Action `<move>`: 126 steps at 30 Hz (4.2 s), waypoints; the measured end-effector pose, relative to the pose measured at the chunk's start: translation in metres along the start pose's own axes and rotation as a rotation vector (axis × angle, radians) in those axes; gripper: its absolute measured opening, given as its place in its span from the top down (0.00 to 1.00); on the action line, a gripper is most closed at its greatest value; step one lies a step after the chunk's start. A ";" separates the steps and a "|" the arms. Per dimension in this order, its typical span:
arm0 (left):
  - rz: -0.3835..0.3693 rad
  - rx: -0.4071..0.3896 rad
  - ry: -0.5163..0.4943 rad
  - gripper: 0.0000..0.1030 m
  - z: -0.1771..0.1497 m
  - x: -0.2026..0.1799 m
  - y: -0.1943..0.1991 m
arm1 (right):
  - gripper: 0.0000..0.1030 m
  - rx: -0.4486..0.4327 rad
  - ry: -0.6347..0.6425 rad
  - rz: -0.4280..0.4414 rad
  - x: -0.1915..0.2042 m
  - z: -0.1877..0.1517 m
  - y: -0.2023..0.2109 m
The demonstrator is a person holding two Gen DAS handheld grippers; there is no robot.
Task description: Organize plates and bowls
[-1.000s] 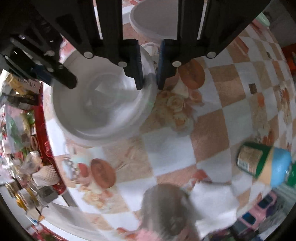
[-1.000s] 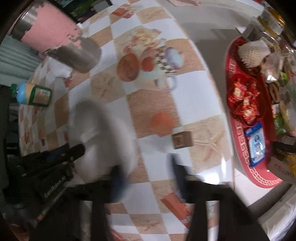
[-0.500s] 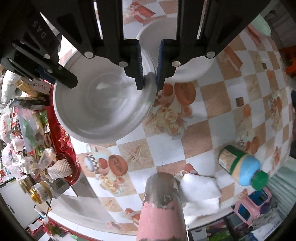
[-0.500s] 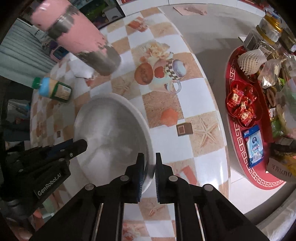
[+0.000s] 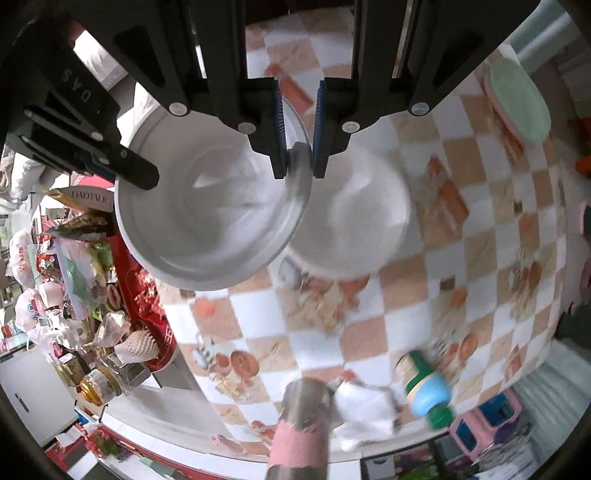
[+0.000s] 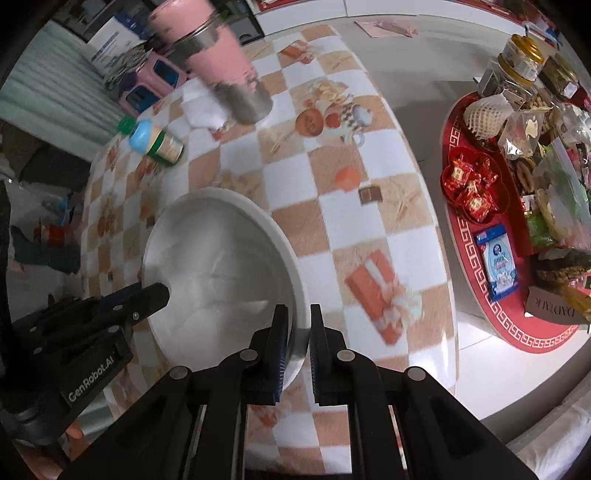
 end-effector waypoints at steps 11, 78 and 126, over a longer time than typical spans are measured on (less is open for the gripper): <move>0.008 -0.031 0.075 0.85 -0.058 0.046 0.009 | 0.88 0.042 0.126 -0.042 0.053 -0.046 -0.011; -0.019 -0.071 0.126 0.85 -0.058 0.081 0.029 | 0.88 0.010 0.190 -0.095 0.109 -0.039 0.003; -0.002 -0.043 0.151 0.40 -0.036 0.105 -0.001 | 0.31 0.001 0.078 -0.136 0.067 -0.013 -0.001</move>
Point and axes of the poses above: each gripper's, at about its wrist camera, not at the fingertips, and y roughly against the way its jaws point, x to its left, z to its top, the point moved 6 cm from there along -y, roughly the way its jaws point, and after that the axes turned 14 degrees about x, right-handed, at the moved point
